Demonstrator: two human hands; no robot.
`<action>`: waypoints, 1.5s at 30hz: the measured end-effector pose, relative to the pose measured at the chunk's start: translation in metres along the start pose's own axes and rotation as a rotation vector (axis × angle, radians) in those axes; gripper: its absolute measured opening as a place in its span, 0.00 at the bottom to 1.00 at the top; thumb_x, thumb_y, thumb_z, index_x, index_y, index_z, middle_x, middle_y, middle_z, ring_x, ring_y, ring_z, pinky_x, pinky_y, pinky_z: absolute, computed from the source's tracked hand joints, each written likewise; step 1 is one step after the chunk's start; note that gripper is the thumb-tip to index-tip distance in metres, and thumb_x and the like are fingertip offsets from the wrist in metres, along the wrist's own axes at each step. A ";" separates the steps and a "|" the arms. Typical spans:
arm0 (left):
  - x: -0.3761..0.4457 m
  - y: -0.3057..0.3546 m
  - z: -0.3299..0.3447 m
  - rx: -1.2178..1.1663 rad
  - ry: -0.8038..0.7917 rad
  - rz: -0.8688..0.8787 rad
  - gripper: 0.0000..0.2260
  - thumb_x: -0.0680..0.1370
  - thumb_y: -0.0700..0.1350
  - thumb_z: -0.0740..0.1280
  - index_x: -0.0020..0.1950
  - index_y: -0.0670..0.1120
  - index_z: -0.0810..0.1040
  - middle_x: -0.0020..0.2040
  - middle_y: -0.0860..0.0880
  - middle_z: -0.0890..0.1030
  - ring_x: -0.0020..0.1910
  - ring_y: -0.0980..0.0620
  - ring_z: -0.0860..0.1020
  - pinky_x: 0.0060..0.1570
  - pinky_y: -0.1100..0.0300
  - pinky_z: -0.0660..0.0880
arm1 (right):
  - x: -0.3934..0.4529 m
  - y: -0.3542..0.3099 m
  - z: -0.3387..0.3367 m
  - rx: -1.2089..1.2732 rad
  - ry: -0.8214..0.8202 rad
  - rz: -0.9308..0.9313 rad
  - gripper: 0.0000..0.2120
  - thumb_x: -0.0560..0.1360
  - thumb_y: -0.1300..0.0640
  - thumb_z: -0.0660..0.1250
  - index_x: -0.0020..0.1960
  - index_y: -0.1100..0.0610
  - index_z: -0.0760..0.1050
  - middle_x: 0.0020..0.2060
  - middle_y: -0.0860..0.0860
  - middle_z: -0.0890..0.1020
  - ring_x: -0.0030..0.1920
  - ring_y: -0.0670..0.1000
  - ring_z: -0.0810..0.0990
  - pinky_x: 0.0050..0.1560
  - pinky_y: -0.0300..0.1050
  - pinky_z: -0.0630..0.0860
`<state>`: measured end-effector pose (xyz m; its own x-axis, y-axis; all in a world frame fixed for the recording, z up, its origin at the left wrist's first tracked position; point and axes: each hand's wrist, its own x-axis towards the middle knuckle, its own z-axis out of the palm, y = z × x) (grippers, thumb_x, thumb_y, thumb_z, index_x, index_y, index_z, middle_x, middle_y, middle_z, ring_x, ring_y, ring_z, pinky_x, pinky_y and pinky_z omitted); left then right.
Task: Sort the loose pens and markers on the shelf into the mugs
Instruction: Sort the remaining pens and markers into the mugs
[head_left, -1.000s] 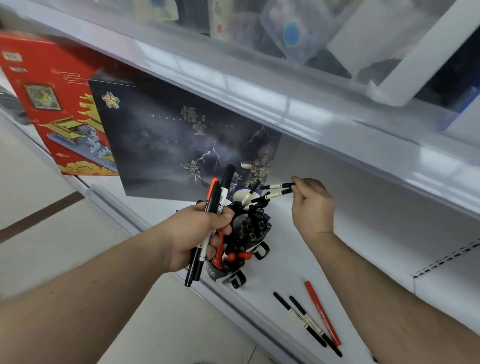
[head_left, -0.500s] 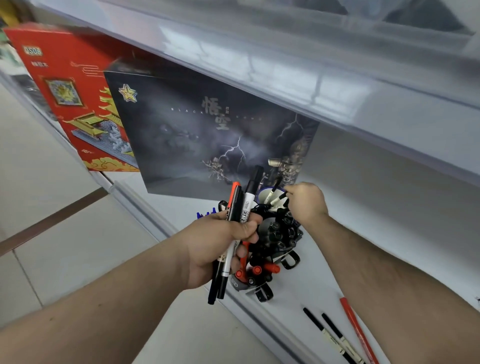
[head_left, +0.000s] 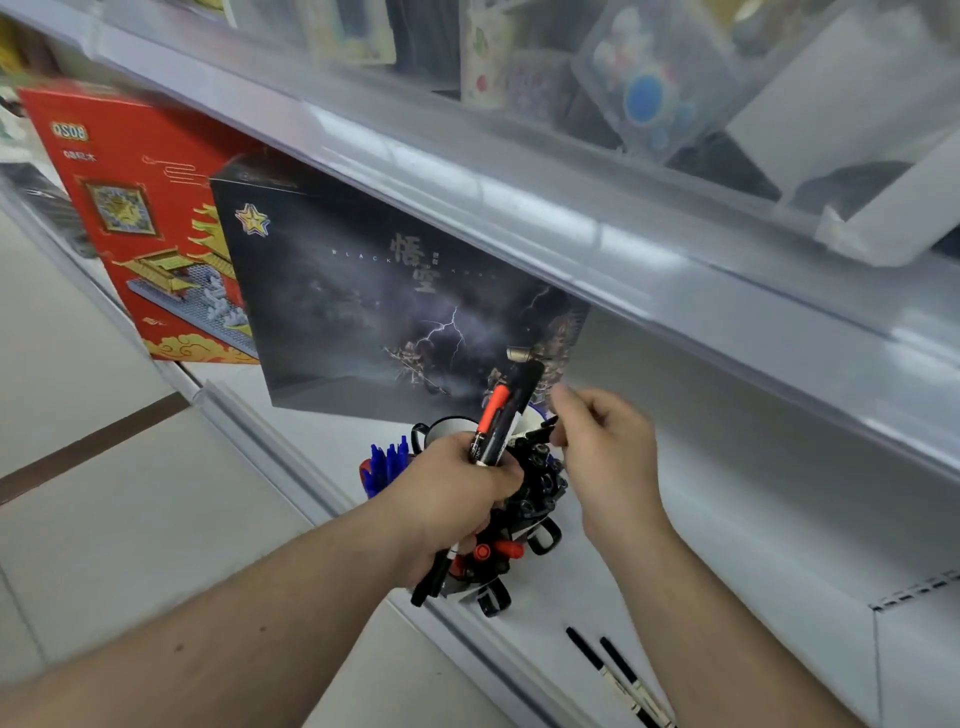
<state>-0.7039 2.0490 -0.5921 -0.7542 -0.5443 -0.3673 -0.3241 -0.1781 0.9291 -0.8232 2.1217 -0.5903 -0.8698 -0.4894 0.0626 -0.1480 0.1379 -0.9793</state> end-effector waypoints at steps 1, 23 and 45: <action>-0.003 0.002 0.004 0.040 -0.006 0.039 0.03 0.79 0.40 0.65 0.45 0.44 0.74 0.30 0.46 0.69 0.26 0.51 0.66 0.25 0.62 0.65 | -0.016 -0.009 -0.002 0.024 -0.061 0.018 0.15 0.72 0.48 0.71 0.30 0.54 0.76 0.26 0.46 0.78 0.28 0.48 0.73 0.34 0.42 0.70; -0.027 0.028 0.000 -0.324 -0.399 -0.091 0.11 0.70 0.42 0.70 0.52 0.44 0.81 0.38 0.46 0.79 0.29 0.54 0.73 0.21 0.68 0.62 | -0.045 -0.037 -0.077 0.246 -0.181 0.110 0.10 0.78 0.70 0.64 0.51 0.59 0.80 0.31 0.51 0.81 0.30 0.49 0.77 0.34 0.41 0.78; 0.004 -0.015 -0.047 -0.186 0.139 -0.124 0.08 0.80 0.41 0.67 0.51 0.37 0.82 0.45 0.39 0.81 0.28 0.52 0.68 0.22 0.65 0.65 | 0.110 0.102 0.016 -0.560 -0.072 -0.156 0.14 0.79 0.67 0.57 0.63 0.61 0.73 0.49 0.60 0.80 0.48 0.62 0.79 0.46 0.49 0.77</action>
<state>-0.6752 2.0111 -0.6052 -0.6250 -0.6143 -0.4816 -0.2889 -0.3911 0.8738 -0.9263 2.0681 -0.6866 -0.7864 -0.5950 0.1659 -0.5151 0.4837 -0.7076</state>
